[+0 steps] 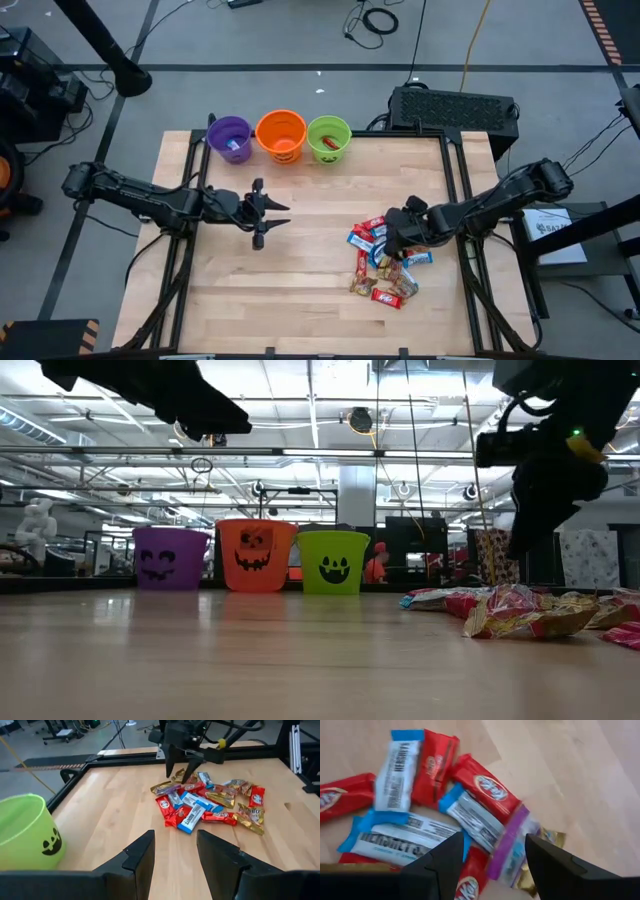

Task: Sort candy by brand, put in halloween buckets
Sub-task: Put the white chocolate bar into the violet bucket

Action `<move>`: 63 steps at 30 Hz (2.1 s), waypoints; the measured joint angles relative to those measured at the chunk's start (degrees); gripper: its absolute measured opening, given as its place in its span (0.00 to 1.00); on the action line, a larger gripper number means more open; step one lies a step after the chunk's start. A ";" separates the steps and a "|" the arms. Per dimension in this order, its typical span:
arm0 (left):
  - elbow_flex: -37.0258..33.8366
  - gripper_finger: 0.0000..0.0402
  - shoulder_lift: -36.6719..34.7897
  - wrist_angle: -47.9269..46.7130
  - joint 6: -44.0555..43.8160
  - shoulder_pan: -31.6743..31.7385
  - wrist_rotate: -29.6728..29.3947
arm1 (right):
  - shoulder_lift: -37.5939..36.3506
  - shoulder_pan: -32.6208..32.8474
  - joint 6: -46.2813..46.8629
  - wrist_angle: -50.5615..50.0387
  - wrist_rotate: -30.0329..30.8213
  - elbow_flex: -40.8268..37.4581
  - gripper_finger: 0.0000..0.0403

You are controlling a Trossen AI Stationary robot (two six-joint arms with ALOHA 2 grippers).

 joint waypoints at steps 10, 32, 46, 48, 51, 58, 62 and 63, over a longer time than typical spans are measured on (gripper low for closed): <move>-0.01 0.38 0.02 -2.49 -5.90 0.00 0.06 | 3.09 2.57 0.74 34.01 8.84 0.11 0.46; -0.02 0.38 0.04 2.06 -0.14 0.21 -5.70 | 7.01 3.81 -0.46 13.77 -8.25 0.57 0.29; -0.02 0.38 0.07 0.21 -1.54 0.13 -5.68 | 9.21 3.82 2.79 17.35 -4.15 -0.01 0.36; -0.02 0.38 0.07 -0.24 -1.57 0.13 -5.68 | 9.21 3.82 3.89 18.84 -4.29 -1.12 0.36; -0.02 0.38 0.07 -0.54 -1.58 0.13 -5.68 | 9.21 3.82 5.46 22.36 -4.45 -3.30 0.36; -0.02 0.38 0.07 -0.35 -1.56 0.13 -5.68 | 9.24 3.84 5.99 29.16 -4.13 -6.36 0.33; -0.02 0.38 0.07 -0.33 -1.54 0.13 -5.68 | 9.26 3.88 5.87 31.56 -4.39 -7.92 0.23; -0.02 0.38 0.07 -0.35 -1.54 0.13 -5.68 | 9.24 3.86 5.76 32.21 -4.55 -8.29 0.19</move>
